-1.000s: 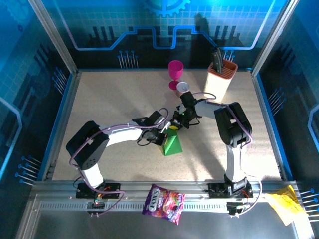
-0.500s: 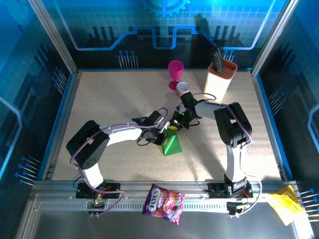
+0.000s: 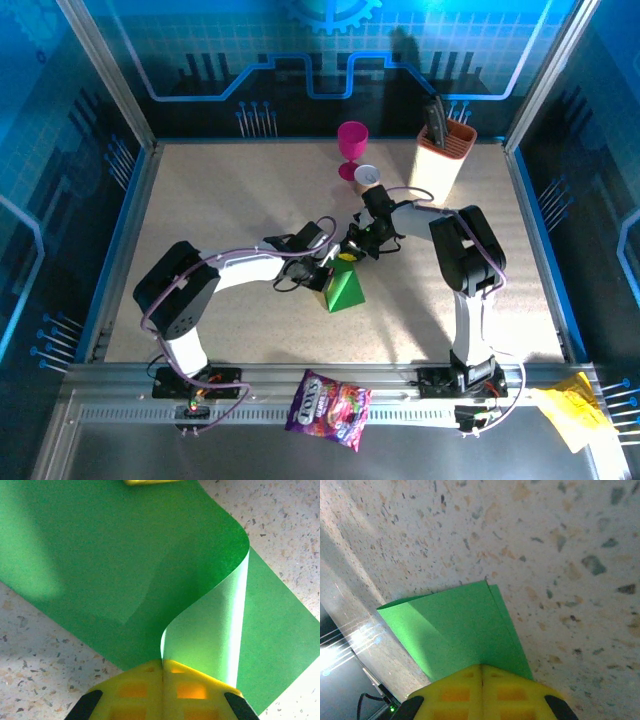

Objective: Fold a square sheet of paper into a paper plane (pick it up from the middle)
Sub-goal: Fold the triangle a second time at the center of the table.

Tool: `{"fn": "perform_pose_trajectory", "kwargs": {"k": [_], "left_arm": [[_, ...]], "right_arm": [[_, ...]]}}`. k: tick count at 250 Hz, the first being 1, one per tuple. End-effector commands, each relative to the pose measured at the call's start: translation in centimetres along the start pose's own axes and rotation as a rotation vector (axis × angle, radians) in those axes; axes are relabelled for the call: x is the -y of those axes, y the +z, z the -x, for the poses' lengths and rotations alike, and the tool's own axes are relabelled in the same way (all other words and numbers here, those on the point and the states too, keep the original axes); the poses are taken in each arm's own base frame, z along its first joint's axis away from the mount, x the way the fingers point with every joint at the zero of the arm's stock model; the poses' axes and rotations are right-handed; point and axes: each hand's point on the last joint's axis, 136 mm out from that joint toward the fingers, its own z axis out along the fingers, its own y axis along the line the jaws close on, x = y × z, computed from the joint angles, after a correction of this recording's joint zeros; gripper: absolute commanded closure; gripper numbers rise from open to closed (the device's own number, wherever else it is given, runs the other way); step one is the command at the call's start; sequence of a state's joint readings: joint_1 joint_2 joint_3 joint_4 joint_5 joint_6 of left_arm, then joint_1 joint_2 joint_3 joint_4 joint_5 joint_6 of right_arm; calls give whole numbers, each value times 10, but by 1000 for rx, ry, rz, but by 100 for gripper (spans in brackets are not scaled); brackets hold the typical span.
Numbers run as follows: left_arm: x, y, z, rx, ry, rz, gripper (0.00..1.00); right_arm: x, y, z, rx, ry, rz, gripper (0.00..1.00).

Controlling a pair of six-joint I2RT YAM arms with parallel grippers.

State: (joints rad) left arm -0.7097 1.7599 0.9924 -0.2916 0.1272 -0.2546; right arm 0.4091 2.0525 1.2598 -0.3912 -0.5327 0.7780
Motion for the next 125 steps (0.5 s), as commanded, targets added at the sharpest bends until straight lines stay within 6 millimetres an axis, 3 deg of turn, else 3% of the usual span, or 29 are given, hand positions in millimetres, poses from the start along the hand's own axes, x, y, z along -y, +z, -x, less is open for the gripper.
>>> {"fn": "perform_pose_trajectory", "kwargs": {"k": [1, 74, 125], "left_arm": [[-8, 7, -11, -45, 3, 17, 100], [-10, 10, -15, -56, 0, 16, 100], [-11, 11, -18, -65, 1, 18, 100]], "right_arm": [[40, 13, -15, -41, 70, -118, 100], [30, 9, -11, -36, 54, -92, 100], [-11, -20, 3, 27, -18, 7, 94]]}}
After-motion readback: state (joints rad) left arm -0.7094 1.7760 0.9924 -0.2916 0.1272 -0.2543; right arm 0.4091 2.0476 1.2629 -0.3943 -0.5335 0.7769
